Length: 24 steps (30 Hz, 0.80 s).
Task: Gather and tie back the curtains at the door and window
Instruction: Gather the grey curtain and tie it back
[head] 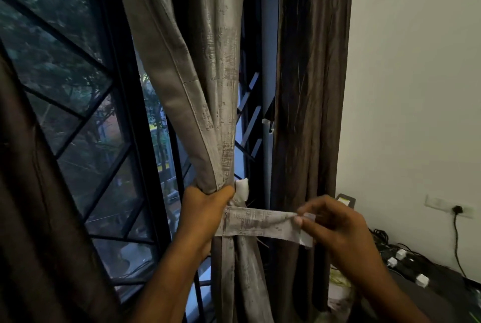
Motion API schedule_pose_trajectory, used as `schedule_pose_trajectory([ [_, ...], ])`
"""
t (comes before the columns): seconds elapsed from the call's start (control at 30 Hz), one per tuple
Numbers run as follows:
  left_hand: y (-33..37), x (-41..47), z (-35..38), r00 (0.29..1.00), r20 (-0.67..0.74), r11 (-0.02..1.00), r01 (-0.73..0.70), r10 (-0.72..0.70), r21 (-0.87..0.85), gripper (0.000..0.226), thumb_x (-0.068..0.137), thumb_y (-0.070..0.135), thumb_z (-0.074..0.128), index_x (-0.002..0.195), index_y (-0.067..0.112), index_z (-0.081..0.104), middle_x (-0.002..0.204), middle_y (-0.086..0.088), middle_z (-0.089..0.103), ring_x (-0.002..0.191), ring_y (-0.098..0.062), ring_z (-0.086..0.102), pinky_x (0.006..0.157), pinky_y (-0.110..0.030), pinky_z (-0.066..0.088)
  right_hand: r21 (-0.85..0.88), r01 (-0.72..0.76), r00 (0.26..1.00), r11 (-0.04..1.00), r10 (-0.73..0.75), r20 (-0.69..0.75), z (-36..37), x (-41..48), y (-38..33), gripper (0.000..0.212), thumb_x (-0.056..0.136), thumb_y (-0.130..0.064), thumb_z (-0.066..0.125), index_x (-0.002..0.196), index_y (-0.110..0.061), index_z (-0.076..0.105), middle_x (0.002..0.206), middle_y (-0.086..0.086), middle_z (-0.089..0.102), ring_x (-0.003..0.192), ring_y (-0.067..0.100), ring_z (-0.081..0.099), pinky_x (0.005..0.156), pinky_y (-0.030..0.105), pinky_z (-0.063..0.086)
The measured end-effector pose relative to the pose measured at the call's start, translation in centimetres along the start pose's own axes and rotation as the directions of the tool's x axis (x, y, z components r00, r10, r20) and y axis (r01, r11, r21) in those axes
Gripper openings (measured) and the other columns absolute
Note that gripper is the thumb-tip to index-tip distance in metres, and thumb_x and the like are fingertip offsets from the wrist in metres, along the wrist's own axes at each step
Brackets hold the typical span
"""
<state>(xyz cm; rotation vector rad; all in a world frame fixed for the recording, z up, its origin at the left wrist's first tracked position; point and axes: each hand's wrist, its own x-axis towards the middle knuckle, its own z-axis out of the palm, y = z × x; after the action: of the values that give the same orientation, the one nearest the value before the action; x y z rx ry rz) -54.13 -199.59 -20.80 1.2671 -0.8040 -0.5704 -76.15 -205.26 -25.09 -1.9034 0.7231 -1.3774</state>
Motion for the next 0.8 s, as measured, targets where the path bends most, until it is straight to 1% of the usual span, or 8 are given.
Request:
schedule_pose_trajectory([
  [0.07,0.1,0.0,-0.1,1.000,0.019,1.000,0.014,-0.014,-0.018,0.020,0.064,0.013,0.071,0.082,0.019,0.077,0.081,-0.004,0.078,0.079,-0.026,0.075,0.078,-0.053,0.060,0.116,-0.032,0.999,0.993,0.032,0.003,0.0,0.6,0.0,0.014,0.073,-0.018,0.081,0.084,-0.024,0.076,0.083,0.000,0.077,0.074,0.011,0.074,0.066,0.020,0.058],
  [0.2,0.1,-0.1,-0.1,0.999,0.041,0.999,0.018,-0.017,-0.030,0.019,0.073,0.003,0.070,0.085,0.016,0.075,0.080,-0.007,0.078,0.077,-0.028,0.075,0.072,-0.046,0.062,0.130,0.020,0.999,0.991,-0.026,0.044,1.2,1.8,-0.6,0.023,0.077,0.000,0.079,0.093,-0.015,0.073,0.098,0.001,0.073,0.093,0.016,0.073,0.082,0.027,0.060],
  [0.33,0.2,-0.3,-0.3,0.998,0.055,0.999,0.006,-0.005,-0.033,0.022,0.075,0.000,0.068,0.079,0.019,0.077,0.078,-0.005,0.077,0.073,-0.023,0.075,0.059,-0.034,0.060,0.082,-0.037,0.996,0.996,0.030,0.085,2.5,2.9,-1.1,0.015,0.078,-0.004,0.081,0.084,-0.016,0.075,0.091,0.002,0.073,0.076,0.019,0.073,0.064,0.025,0.059],
  [0.43,0.2,-0.2,-0.6,0.998,0.064,0.999,0.015,-0.013,-0.036,0.019,0.073,0.002,0.068,0.081,0.018,0.076,0.079,-0.007,0.077,0.073,-0.025,0.075,0.062,-0.037,0.060,0.184,-0.242,0.963,0.953,0.213,0.165,2.7,3.4,-1.0,0.010,0.080,-0.023,0.078,0.082,-0.014,0.079,0.084,0.013,0.075,0.066,0.022,0.066,0.047,0.021,0.048],
  [0.5,0.2,-0.1,-0.8,0.998,0.066,0.999,0.017,-0.015,-0.032,0.020,0.072,0.005,0.069,0.088,0.016,0.075,0.081,-0.007,0.077,0.076,-0.026,0.075,0.067,-0.041,0.061,0.419,-0.402,0.905,0.814,0.282,0.320,2.2,3.5,-0.8,0.025,0.085,-0.029,0.070,0.093,-0.007,0.079,0.091,0.017,0.077,0.080,0.020,0.072,0.060,0.019,0.055],
  [0.6,0.3,0.1,-1.0,0.998,0.071,1.000,0.001,0.001,-0.020,0.026,0.066,0.014,0.070,0.092,0.018,0.075,0.082,-0.002,0.078,0.079,-0.023,0.075,0.071,-0.041,0.060,0.562,-0.451,0.871,0.693,0.206,0.446,1.8,3.3,-0.7,0.028,0.084,-0.009,0.071,0.112,-0.002,0.074,0.115,0.020,0.074,0.108,0.026,0.072,0.084,0.024,0.058],
  [0.67,0.3,0.1,-0.9,0.997,0.078,0.999,0.010,-0.008,-0.031,0.029,0.061,0.018,0.069,0.089,0.018,0.076,0.082,-0.004,0.078,0.079,-0.025,0.075,0.071,-0.043,0.061,0.511,-0.416,0.889,0.752,0.217,0.404,2.3,3.4,-0.8,0.028,0.077,-0.003,0.073,0.105,-0.004,0.076,0.108,0.021,0.076,0.099,0.027,0.075,0.079,0.024,0.059],
  [0.8,0.1,0.1,-0.6,0.996,0.090,0.999,0.016,-0.014,-0.027,0.023,0.060,0.019,0.070,0.082,0.023,0.076,0.077,-0.003,0.077,0.076,-0.024,0.075,0.070,-0.043,0.061,0.454,-0.310,0.951,0.835,0.268,0.156,4.2,3.4,-1.7,0.018,0.070,-0.019,0.073,0.086,-0.012,0.080,0.083,0.015,0.078,0.070,0.017,0.072,0.059,0.020,0.056],
])
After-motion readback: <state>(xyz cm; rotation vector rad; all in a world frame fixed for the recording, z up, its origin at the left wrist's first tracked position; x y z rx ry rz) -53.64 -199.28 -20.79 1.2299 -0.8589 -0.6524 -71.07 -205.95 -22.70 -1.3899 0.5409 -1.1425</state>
